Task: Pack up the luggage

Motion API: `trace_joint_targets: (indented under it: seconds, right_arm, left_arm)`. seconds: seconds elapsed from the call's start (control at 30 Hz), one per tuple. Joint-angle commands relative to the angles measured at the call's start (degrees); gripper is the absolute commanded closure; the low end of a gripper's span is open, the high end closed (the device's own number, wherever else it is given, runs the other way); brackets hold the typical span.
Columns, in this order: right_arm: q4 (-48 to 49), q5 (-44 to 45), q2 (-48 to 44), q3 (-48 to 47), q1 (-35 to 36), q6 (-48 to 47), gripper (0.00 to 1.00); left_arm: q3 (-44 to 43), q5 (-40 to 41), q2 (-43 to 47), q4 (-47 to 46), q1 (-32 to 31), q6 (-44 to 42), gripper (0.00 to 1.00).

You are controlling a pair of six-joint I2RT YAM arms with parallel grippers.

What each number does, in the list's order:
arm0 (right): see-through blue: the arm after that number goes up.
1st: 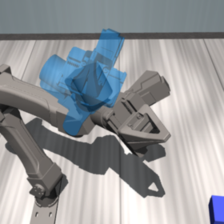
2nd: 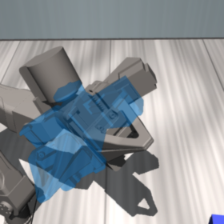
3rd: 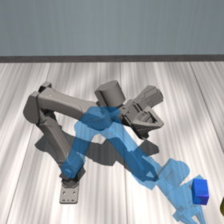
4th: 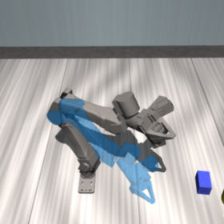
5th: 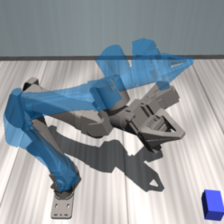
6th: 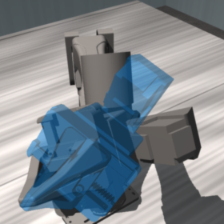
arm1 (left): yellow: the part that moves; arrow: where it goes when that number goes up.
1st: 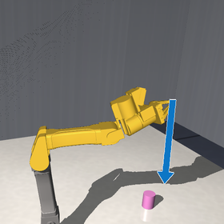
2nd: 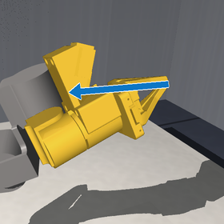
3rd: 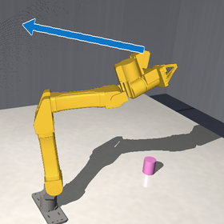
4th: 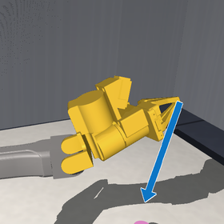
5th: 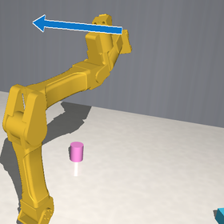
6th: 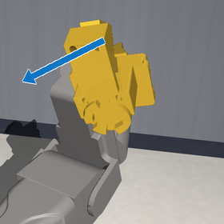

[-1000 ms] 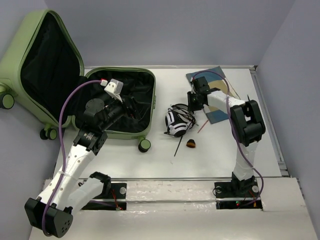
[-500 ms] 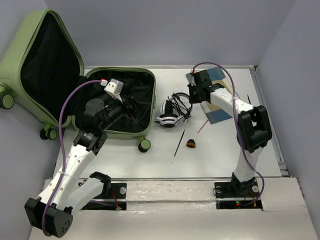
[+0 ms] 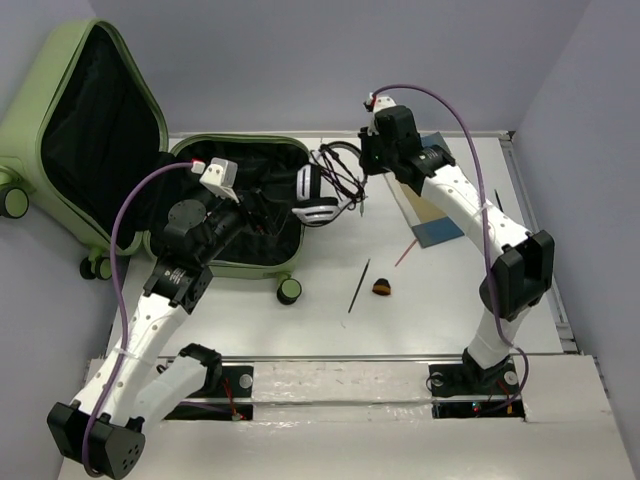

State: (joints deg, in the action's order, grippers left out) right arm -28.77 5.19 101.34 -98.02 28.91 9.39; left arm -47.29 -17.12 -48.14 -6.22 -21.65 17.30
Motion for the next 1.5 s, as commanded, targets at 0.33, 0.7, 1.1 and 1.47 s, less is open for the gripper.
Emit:
trace_joint_targets:
  seconds: [0.33, 0.7, 1.1, 1.47]
  right_arm:
    - [8.29, -4.65, 11.93, -20.45, 7.12, 7.30, 0.93]
    - [13.31, -20.38, 32.95, -42.24, 12.14, 18.04, 0.17]
    - [12.26, -1.07, -2.68, 8.24, 11.00, 6.43, 0.66]
    - [1.98, 7.82, -19.95, 40.88, 10.47, 17.59, 0.40]
  left_arm:
    - [-2.90, 5.26, 2.35, 0.24, 0.12, 0.89, 0.01]
    - [-2.90, 6.58, 3.31, 0.59, 0.29, 0.98, 0.01]
    - [-2.28, 6.23, 3.93, 0.07, -0.94, 1.51, 0.01]
    - [-1.05, 1.48, 3.67, -2.66, -1.38, 2.48, 0.01]
